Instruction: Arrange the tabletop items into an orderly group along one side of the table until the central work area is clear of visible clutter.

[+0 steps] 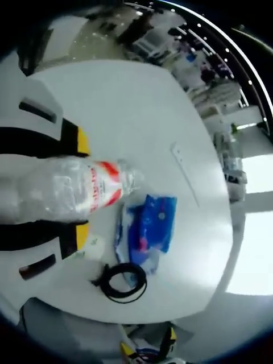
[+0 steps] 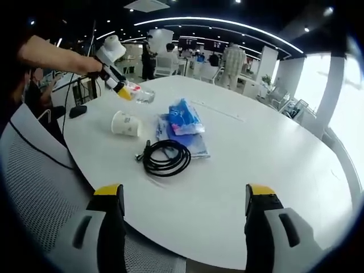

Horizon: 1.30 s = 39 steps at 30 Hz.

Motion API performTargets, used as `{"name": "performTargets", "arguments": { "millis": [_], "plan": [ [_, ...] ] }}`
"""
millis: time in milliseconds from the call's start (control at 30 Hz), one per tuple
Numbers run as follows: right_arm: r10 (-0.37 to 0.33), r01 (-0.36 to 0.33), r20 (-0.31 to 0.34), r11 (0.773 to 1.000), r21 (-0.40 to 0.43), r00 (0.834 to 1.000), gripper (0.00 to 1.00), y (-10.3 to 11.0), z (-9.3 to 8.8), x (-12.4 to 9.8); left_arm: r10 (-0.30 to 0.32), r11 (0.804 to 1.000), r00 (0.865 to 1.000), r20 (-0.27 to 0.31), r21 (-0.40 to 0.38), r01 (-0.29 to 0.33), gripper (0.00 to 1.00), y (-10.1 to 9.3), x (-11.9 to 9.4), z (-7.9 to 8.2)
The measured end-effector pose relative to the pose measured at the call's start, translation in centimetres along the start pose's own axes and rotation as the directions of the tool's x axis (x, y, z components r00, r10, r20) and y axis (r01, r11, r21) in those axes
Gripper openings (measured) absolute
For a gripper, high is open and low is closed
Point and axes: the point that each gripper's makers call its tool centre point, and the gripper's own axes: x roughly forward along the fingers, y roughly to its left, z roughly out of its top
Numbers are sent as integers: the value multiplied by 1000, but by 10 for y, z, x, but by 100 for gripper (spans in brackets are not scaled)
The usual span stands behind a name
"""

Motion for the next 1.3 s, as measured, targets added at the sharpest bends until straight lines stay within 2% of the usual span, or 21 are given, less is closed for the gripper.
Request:
{"name": "performTargets", "arguments": {
  "millis": [467,533,633,900,1300],
  "plan": [
    [29,-29,17,999,-30,999,86,6,6,-3,-26,997,999,18,80,25,37,-28,-22,-6],
    [29,-28,20,999,-31,999,86,6,7,-3,-37,998,999,26,48,36,37,-29,-24,-7],
    [23,-22,25,999,-28,999,86,5,8,-3,-27,997,999,30,70,25,37,-28,-27,-7],
    [6,-5,40,999,-35,999,85,2,11,-5,-45,998,998,35,40,43,37,-22,-29,-17],
    [-2,3,44,999,-38,999,84,2,11,-5,-55,998,998,-13,40,56,37,-17,-32,-35]
  ]
}}
